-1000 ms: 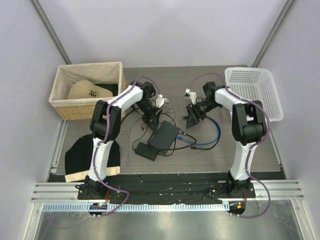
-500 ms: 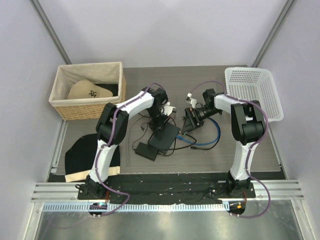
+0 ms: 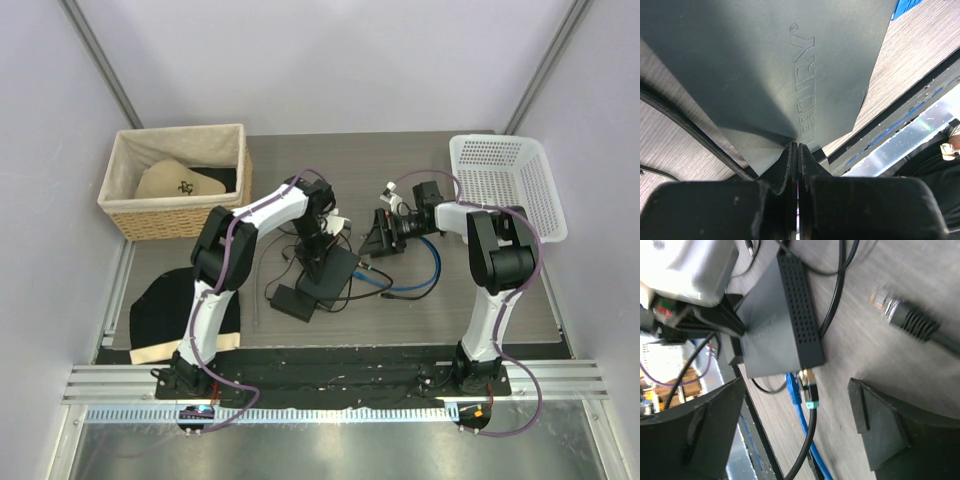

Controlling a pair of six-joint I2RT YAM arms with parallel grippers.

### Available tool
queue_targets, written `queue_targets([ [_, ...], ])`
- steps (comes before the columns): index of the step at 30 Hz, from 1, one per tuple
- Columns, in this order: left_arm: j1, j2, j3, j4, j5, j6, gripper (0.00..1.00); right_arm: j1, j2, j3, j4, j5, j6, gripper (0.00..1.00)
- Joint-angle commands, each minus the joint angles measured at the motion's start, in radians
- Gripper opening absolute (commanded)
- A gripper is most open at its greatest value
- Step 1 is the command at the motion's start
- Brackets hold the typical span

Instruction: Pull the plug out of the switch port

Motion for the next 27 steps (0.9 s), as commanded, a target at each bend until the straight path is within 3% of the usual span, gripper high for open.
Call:
queue_targets([
  [1,-0.016,0.075,-0.042,0.100,-0.192,0.042,0.00,-0.007,0.113,0.020,0.025,0.097,-0.035,0.90],
  [7,-0.011,0.078,-0.038,0.105,-0.192,0.033,0.00,-0.009,0.139,0.032,0.006,0.077,-0.052,0.75],
  [15,-0.005,0.078,-0.030,0.108,-0.183,0.028,0.00,-0.009,0.187,0.063,-0.198,0.093,-0.227,0.67],
  [27,-0.017,0.071,-0.038,0.107,-0.197,0.031,0.00,0.022,0.224,0.095,-0.216,0.090,-0.222,0.57],
])
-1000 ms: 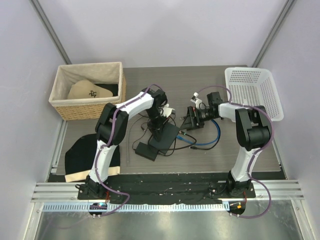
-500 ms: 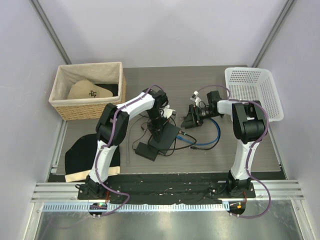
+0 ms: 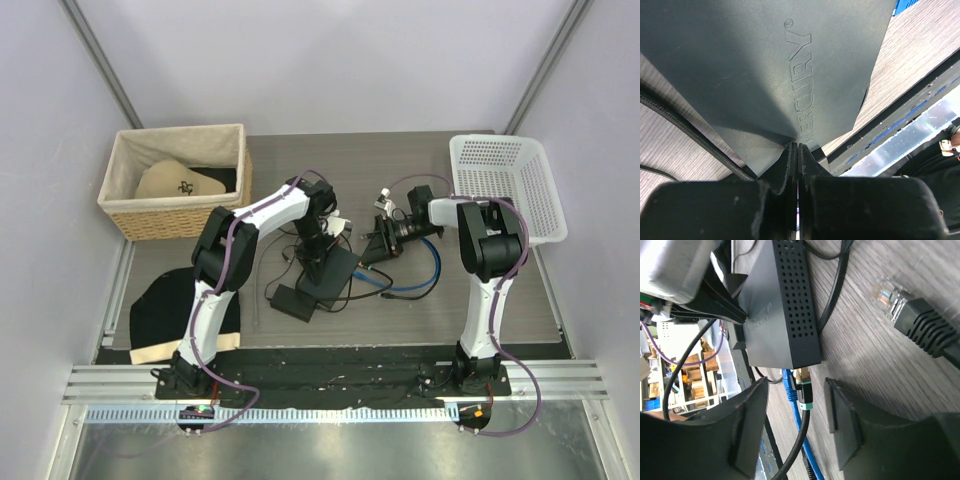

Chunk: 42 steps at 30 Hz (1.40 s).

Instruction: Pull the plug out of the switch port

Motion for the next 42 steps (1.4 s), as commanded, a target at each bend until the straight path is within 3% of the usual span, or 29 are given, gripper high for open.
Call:
queue_targets([
  [1,-0.008,0.071,-0.037,0.119,-0.182,0.032,0.00,0.022,0.065,-0.025,-0.041,0.206,-0.068,0.55],
  [14,-0.013,0.078,-0.031,0.122,-0.184,0.029,0.00,0.043,0.117,0.014,-0.078,0.244,-0.057,0.44],
  [28,-0.013,0.076,-0.032,0.128,-0.184,0.020,0.00,0.048,0.192,0.069,-0.083,0.374,0.087,0.17],
  [32,-0.013,0.075,-0.035,0.128,-0.184,0.017,0.00,0.045,0.232,0.102,-0.130,0.429,0.084,0.05],
  [37,-0.013,0.078,-0.035,0.128,-0.184,0.015,0.00,0.046,0.293,0.162,-0.251,0.440,0.035,0.02],
  [42,-0.011,0.081,-0.029,0.128,-0.185,0.015,0.00,0.045,0.290,0.168,-0.268,0.497,0.034,0.01],
])
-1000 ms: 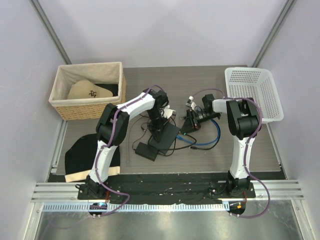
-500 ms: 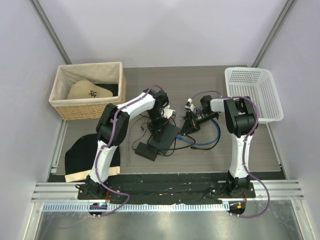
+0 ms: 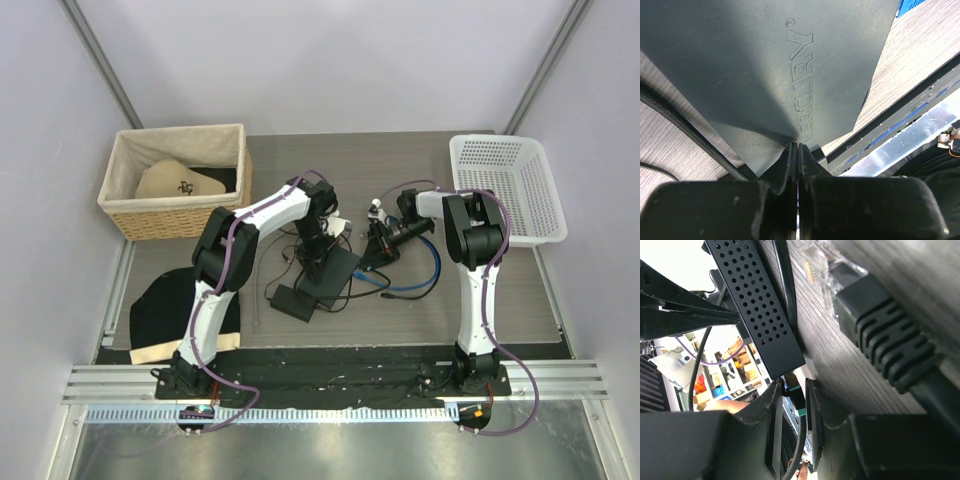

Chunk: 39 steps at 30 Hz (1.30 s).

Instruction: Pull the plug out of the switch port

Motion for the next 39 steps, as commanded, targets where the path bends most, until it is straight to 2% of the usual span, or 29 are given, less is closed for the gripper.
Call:
queue_targets([
  [1,-0.003,0.084,-0.032,0.131,-0.169,0.030,0.00,0.009,0.109,-0.028,0.051,0.438,-0.024,0.01],
  [27,0.008,0.079,-0.051,0.134,-0.149,0.026,0.00,0.009,0.017,-0.133,0.038,0.408,-0.098,0.02],
  [34,0.017,0.078,-0.003,0.113,-0.134,0.038,0.00,0.009,-0.233,-0.160,0.026,0.349,-0.178,0.01],
  [39,0.048,0.056,0.093,0.038,-0.086,0.071,0.00,0.009,-0.352,-0.070,-0.032,0.281,-0.196,0.01],
])
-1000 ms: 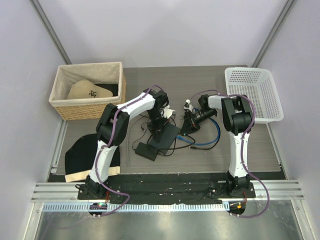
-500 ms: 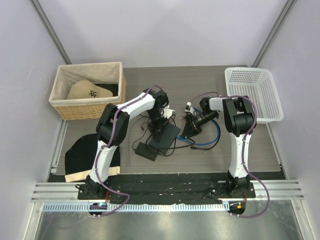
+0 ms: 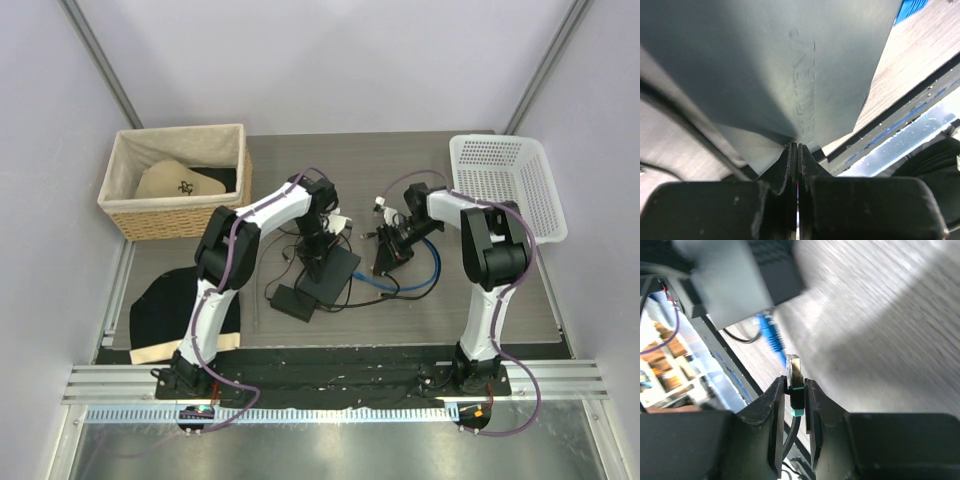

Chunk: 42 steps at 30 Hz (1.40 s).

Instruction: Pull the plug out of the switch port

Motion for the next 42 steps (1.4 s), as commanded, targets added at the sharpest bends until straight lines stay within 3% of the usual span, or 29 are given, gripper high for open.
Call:
queue_targets([
  [1,0.045,0.014,0.095,0.055,-0.081,0.070,0.00,0.006,-0.123,0.096,-0.039,0.040,-0.069,0.01],
  [3,0.080,-0.027,0.123,0.046,-0.064,0.074,0.00,0.007,-0.134,0.143,-0.053,0.030,-0.068,0.02],
  [6,0.146,-0.122,0.157,0.020,0.090,0.111,0.03,0.020,-0.133,0.226,-0.062,0.060,-0.053,0.01],
  [7,0.160,-0.147,0.160,0.018,0.156,0.117,0.18,0.027,-0.116,0.251,-0.062,0.068,-0.042,0.01],
  [10,0.183,-0.274,0.125,0.040,0.238,0.134,0.38,0.033,-0.076,0.370,-0.062,0.100,-0.017,0.02],
  [11,0.183,-0.303,0.111,0.058,0.268,0.139,0.49,0.038,-0.039,0.441,-0.060,0.112,-0.004,0.01],
  [14,0.181,-0.409,0.035,0.212,0.307,0.116,0.64,0.044,0.040,0.582,-0.047,0.137,0.056,0.01],
  [17,0.171,-0.461,-0.058,0.433,0.379,0.068,0.71,0.056,0.079,0.671,0.005,0.186,0.113,0.02],
  [21,0.094,-0.385,-0.021,0.492,0.349,0.036,0.74,0.069,0.140,0.733,0.094,0.207,0.304,0.01],
  [27,-0.029,-0.331,-0.025,0.557,0.050,0.088,0.76,0.093,0.167,0.802,0.156,0.228,0.391,0.01],
  [38,-0.030,-0.256,0.022,0.560,0.122,0.028,0.77,0.125,0.156,0.791,0.183,0.281,0.389,0.01],
  [41,-0.001,-0.259,0.027,0.578,0.085,-0.070,0.75,0.127,0.159,0.799,0.185,0.306,0.369,0.01],
  [42,0.011,-0.262,0.015,0.587,0.152,-0.099,0.75,0.127,0.160,0.799,0.183,0.315,0.363,0.01],
])
